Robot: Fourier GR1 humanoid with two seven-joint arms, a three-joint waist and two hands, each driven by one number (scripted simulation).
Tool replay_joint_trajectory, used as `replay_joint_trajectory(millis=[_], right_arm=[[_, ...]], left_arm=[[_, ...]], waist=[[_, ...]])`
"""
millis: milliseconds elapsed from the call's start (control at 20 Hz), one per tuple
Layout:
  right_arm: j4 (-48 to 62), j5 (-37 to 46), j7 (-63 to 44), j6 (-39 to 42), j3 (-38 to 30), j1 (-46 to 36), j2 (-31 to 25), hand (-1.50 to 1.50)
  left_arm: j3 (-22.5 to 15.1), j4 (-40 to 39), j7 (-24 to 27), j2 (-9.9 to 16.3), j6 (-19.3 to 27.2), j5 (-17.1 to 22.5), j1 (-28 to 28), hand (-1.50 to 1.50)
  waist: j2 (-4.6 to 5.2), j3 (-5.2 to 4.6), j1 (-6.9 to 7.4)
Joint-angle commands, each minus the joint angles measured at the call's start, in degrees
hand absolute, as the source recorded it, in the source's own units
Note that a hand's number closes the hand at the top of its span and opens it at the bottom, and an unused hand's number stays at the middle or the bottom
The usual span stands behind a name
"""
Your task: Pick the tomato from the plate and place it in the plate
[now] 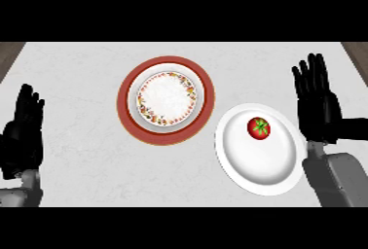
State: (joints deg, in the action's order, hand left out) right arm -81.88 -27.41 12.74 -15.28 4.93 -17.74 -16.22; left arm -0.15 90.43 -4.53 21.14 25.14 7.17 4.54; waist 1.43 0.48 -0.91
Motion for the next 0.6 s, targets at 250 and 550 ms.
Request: replay_joint_trajectory(millis=[250, 550], right_arm=[[-1.1, 8.7, -3.7, 18.0, 22.6, -13.7, 1.0, 1.5], [9.0, 34.5, -5.3, -4.0, 32.6, -4.7, 3.6, -1.5]], left_arm=[[-7.6, 3.9, 0.9, 3.7, -12.4, 0.2, 10.3, 0.0], [-5.8, 1.8, 0.7, 3.9, -17.0, 4.6, 9.7, 0.0]], waist=[[-0.87, -0.64, 4.62], [-1.15, -0.52, 1.43]])
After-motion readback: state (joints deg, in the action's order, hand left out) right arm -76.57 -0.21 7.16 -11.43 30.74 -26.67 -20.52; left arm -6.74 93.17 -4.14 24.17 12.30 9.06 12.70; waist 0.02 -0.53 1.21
